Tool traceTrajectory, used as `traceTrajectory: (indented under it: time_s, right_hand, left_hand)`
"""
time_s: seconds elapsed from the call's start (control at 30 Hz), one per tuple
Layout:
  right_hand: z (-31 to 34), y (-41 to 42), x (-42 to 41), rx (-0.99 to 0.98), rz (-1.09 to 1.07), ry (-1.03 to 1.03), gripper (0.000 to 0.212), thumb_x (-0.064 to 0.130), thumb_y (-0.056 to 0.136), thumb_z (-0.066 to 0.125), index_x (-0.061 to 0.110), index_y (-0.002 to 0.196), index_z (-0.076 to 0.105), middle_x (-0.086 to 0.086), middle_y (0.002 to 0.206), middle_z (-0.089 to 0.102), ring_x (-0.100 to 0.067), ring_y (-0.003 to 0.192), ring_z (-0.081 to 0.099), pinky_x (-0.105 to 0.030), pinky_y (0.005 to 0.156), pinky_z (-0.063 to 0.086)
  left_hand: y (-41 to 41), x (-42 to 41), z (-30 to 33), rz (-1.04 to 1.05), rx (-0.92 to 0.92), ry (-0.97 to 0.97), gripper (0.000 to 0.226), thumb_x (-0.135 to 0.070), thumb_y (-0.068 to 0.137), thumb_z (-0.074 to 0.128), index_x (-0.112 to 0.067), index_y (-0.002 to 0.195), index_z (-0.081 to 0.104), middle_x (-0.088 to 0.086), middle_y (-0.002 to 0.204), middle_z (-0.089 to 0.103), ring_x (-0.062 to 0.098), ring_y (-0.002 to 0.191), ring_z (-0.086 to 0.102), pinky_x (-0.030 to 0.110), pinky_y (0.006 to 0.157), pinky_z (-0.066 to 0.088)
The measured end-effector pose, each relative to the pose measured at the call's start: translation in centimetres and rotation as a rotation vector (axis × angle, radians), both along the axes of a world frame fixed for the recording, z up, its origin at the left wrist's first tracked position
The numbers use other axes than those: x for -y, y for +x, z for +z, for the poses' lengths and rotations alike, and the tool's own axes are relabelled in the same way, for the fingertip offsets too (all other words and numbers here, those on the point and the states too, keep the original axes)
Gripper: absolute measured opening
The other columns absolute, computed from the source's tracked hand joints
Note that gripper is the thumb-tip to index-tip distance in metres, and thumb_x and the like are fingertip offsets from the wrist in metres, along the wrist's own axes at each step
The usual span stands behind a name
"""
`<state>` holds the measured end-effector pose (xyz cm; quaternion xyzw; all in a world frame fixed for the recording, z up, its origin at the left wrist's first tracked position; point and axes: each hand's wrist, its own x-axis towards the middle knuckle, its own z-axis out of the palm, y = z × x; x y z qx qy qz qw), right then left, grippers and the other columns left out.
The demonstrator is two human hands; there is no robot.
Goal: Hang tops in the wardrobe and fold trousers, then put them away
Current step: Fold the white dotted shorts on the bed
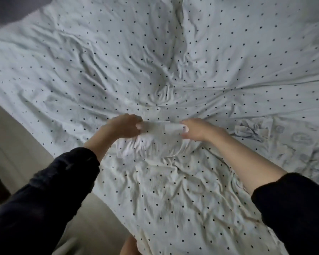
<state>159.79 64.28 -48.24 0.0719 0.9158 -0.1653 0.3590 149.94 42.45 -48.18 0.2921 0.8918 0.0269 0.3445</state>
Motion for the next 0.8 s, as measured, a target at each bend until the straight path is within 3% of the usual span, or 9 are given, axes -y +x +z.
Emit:
traceTrajectory:
  time_s: [0.07, 0.1, 0.17, 0.27, 0.4, 0.53, 0.6, 0.73, 0.8]
  right_hand:
    - [-1.8, -1.7, -0.2, -0.215, -0.068, 0.104, 0.062, 0.035, 0.095, 0.05, 0.02, 0.148, 0.023, -0.007, 0.153, 0.027, -0.027, 0.138, 0.03, -0.045, 0.11, 0.026]
    - [-2.9, -2.2, 0.1, -0.281, -0.073, 0.14, 0.067, 0.038, 0.096, 0.046, 0.024, 0.151, 0.009, -0.004, 0.159, 0.009, -0.025, 0.145, 0.013, -0.049, 0.115, 0.013]
    - [-5.6, -2.2, 1.1, -0.315, -0.038, 0.153, 0.07, 0.045, 0.097, 0.039, 0.028, 0.151, -0.004, 0.0, 0.159, -0.01, -0.022, 0.146, -0.008, -0.05, 0.115, -0.004]
    - [-10.7, 0.5, 3.2, -0.249, 0.051, 0.085, 0.082, 0.058, 0.092, 0.039, 0.029, 0.149, -0.011, 0.002, 0.157, -0.02, -0.019, 0.143, -0.02, -0.05, 0.115, -0.009]
    - [-16.1, 3.1, 4.3, -0.291, 0.129, 0.172, 0.115, 0.075, 0.075, 0.049, 0.02, 0.143, -0.025, -0.002, 0.151, -0.031, -0.023, 0.142, -0.024, -0.052, 0.115, -0.011]
    - [-17.8, 2.5, 3.3, -0.432, 0.14, 0.238, 0.118, 0.077, 0.07, 0.051, 0.016, 0.147, -0.013, -0.005, 0.156, -0.016, -0.02, 0.143, -0.017, -0.051, 0.116, -0.007]
    - [-17.9, 1.8, 2.6, -0.445, 0.134, 0.214, 0.118, 0.079, 0.069, 0.051, 0.016, 0.149, -0.008, -0.002, 0.156, -0.015, -0.017, 0.143, -0.017, -0.048, 0.117, -0.004]
    - [-17.4, 1.2, 1.9, -0.392, 0.073, 0.078, 0.12, 0.073, 0.071, 0.058, 0.02, 0.145, -0.02, -0.002, 0.156, -0.022, -0.016, 0.143, -0.022, -0.04, 0.118, -0.007]
    - [-17.0, 0.8, 1.8, -0.342, 0.032, 0.035, 0.119, 0.071, 0.072, 0.058, 0.02, 0.147, -0.019, -0.001, 0.156, -0.024, -0.014, 0.142, -0.025, -0.04, 0.118, -0.008]
  left_hand:
    - [-1.6, -0.2, -1.5, -0.014, -0.286, -0.016, 0.056, -0.021, 0.093, 0.049, -0.023, 0.146, 0.029, 0.007, 0.15, 0.034, 0.027, 0.135, 0.035, 0.046, 0.108, 0.028]
    - [-1.9, -0.1, -2.5, -0.042, -0.336, -0.032, 0.064, -0.027, 0.096, 0.046, -0.025, 0.15, 0.014, 0.005, 0.157, 0.016, 0.026, 0.143, 0.018, 0.049, 0.114, 0.016]
    - [-0.9, 0.2, -5.3, -0.158, -0.291, -0.04, 0.073, -0.047, 0.096, 0.039, -0.028, 0.15, -0.006, 0.004, 0.159, -0.011, 0.026, 0.146, -0.007, 0.054, 0.116, 0.001]
    - [3.1, 1.5, -10.5, -0.325, -0.207, -0.128, 0.092, -0.069, 0.087, 0.035, -0.027, 0.147, -0.02, 0.009, 0.154, -0.026, 0.032, 0.142, -0.021, 0.056, 0.115, -0.004]
    - [4.8, 2.5, -15.1, -0.303, -0.371, -0.094, 0.111, -0.068, 0.077, 0.055, -0.024, 0.146, -0.021, 0.016, 0.155, -0.02, 0.037, 0.142, -0.017, 0.057, 0.114, -0.005]
    - [3.3, 2.1, -15.8, -0.345, -0.498, 0.147, 0.104, -0.061, 0.066, 0.072, -0.013, 0.147, 0.028, 0.025, 0.15, 0.024, 0.044, 0.139, 0.021, 0.066, 0.108, 0.018]
    - [2.6, 2.3, -16.1, -0.349, -0.483, 0.161, 0.101, -0.059, 0.068, 0.07, -0.014, 0.147, 0.026, 0.024, 0.152, 0.022, 0.043, 0.14, 0.018, 0.065, 0.109, 0.018]
    - [1.8, 2.2, -15.6, -0.271, -0.323, 0.184, 0.103, -0.075, 0.069, 0.046, -0.021, 0.151, 0.014, 0.015, 0.157, 0.008, 0.033, 0.145, 0.002, 0.06, 0.114, 0.007]
    - [1.2, 1.9, -15.2, -0.257, -0.278, 0.173, 0.102, -0.076, 0.069, 0.044, -0.024, 0.151, 0.011, 0.011, 0.159, 0.002, 0.03, 0.146, -0.004, 0.057, 0.115, 0.003]
